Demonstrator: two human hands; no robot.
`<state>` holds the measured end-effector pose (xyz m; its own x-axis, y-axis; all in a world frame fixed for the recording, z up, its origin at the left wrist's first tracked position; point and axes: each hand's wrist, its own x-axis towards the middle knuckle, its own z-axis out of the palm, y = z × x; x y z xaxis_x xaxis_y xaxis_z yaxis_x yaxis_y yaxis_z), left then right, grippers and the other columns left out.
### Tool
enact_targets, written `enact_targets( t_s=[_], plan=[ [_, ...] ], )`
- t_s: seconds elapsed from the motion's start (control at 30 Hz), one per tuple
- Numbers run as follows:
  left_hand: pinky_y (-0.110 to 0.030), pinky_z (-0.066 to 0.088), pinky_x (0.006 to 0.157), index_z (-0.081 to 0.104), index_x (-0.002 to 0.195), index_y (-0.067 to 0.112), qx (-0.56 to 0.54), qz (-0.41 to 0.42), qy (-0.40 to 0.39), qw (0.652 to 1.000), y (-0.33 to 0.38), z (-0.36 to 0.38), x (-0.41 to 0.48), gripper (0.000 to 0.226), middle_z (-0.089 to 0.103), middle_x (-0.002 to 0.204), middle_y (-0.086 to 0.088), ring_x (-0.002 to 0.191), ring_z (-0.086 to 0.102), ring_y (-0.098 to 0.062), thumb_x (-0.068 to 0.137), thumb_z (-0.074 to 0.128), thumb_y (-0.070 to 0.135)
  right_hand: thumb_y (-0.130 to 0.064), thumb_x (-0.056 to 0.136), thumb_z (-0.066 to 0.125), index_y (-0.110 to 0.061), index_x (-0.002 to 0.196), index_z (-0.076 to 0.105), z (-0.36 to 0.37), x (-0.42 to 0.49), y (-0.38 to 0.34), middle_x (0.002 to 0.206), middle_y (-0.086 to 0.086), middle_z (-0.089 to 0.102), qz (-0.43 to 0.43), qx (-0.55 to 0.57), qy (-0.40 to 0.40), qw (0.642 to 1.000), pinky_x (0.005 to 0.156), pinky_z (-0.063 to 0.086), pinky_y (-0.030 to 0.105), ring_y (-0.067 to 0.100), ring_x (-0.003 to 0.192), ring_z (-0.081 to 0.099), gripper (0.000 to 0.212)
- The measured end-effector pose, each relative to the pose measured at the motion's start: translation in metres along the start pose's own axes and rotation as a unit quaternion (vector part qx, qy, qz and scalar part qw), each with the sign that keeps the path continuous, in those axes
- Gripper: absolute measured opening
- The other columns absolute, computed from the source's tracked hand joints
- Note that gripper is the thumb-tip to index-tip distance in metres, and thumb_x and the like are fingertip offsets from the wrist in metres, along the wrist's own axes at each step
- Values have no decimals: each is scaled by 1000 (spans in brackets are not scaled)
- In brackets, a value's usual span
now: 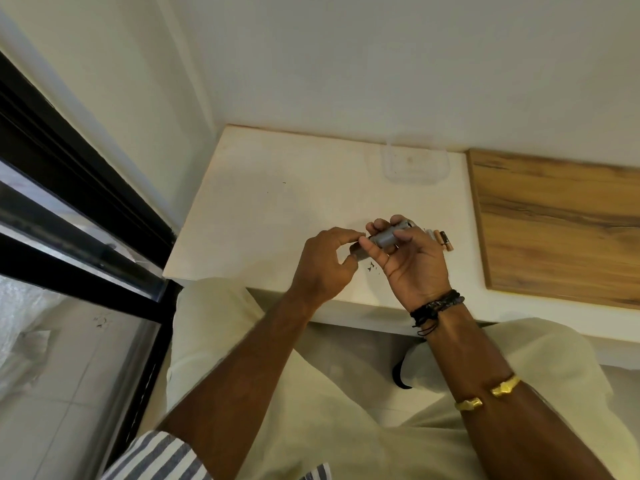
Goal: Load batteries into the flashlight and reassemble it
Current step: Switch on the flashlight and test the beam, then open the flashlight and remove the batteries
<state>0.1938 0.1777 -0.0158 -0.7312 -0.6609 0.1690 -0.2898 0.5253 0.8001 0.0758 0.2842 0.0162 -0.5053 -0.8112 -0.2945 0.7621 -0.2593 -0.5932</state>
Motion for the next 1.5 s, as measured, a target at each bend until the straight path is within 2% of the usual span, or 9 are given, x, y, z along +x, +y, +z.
enact_targets(
  t_s=[0.13, 0.33, 0.5, 0.6, 0.73, 0.83, 0.93, 1.13, 1.5],
  plan=[
    [-21, 49, 83, 69, 114, 21, -1, 28, -1, 1000, -5, -2, 14, 32, 72, 110, 3, 93, 59, -6, 84, 76, 32, 2, 95, 49, -6, 102, 66, 5, 15, -2, 108, 20, 67, -5, -38, -5, 999, 89, 61, 44, 35, 118, 63, 20],
    [-27, 56, 81, 71, 110, 19, -15, 33, 35, 999, -17, -7, 49, 24, 74, 103, 6, 90, 62, -2, 87, 74, 23, 5, 93, 57, -5, 126, 65, 24, 52, -13, 130, 14, 68, -23, -206, 1, 978, 94, 59, 46, 26, 126, 64, 35],
    [-28, 56, 84, 71, 115, 15, -26, -1, 40, 999, -30, -10, 82, 31, 75, 106, 3, 93, 67, -10, 85, 76, 21, 5, 83, 71, -14, 120, 68, 38, 88, -22, 118, 10, 65, -92, -393, 86, 911, 88, 62, 46, 32, 111, 68, 42],
    [-24, 55, 84, 71, 116, 14, -29, -7, 52, 998, -34, -8, 104, 32, 75, 107, 1, 93, 69, -11, 85, 75, 20, 2, 77, 77, -15, 112, 70, 42, 111, -23, 107, 4, 72, -143, -474, 137, 858, 89, 62, 42, 21, 100, 70, 40],
    [-18, 54, 84, 73, 114, 16, -49, -33, 54, 997, -38, -7, 140, 30, 76, 105, 3, 91, 70, -7, 85, 76, 22, -3, 75, 82, -17, 107, 74, 47, 141, -29, 95, -8, 75, -197, -507, 141, 827, 82, 60, 23, -2, 84, 69, 36],
    [-9, 51, 78, 76, 108, 17, -78, -40, 62, 994, -39, -9, 165, 25, 76, 97, 8, 86, 71, 0, 84, 76, 17, -4, 75, 83, -16, 107, 75, 51, 163, -33, 97, -7, 76, -222, -529, 133, 808, 84, 58, 20, 1, 87, 71, 36],
    [-11, 53, 78, 78, 105, 16, -88, -40, 83, 992, -45, -10, 188, 22, 77, 94, 9, 85, 71, 3, 84, 73, 10, -4, 76, 83, -15, 109, 75, 52, 189, -35, 103, -3, 76, -241, -554, 126, 787, 86, 57, 18, 9, 96, 72, 36],
    [-26, 58, 86, 77, 107, 14, -84, -54, 102, 990, -61, -4, 228, 22, 78, 98, 2, 89, 72, -2, 87, 70, 9, -1, 77, 82, -10, 114, 74, 50, 236, -34, 110, 5, 74, -251, -593, 120, 756, 89, 58, 27, 16, 99, 72, 38],
    [-18, 57, 80, 77, 105, 14, -83, -36, 116, 989, -77, 4, 267, 21, 78, 94, 3, 83, 72, 0, 86, 70, 9, -7, 79, 82, -12, 113, 74, 48, 280, -34, 106, 1, 75, -268, -609, 140, 733, 90, 59, 32, 14, 96, 71, 36]
  ],
)
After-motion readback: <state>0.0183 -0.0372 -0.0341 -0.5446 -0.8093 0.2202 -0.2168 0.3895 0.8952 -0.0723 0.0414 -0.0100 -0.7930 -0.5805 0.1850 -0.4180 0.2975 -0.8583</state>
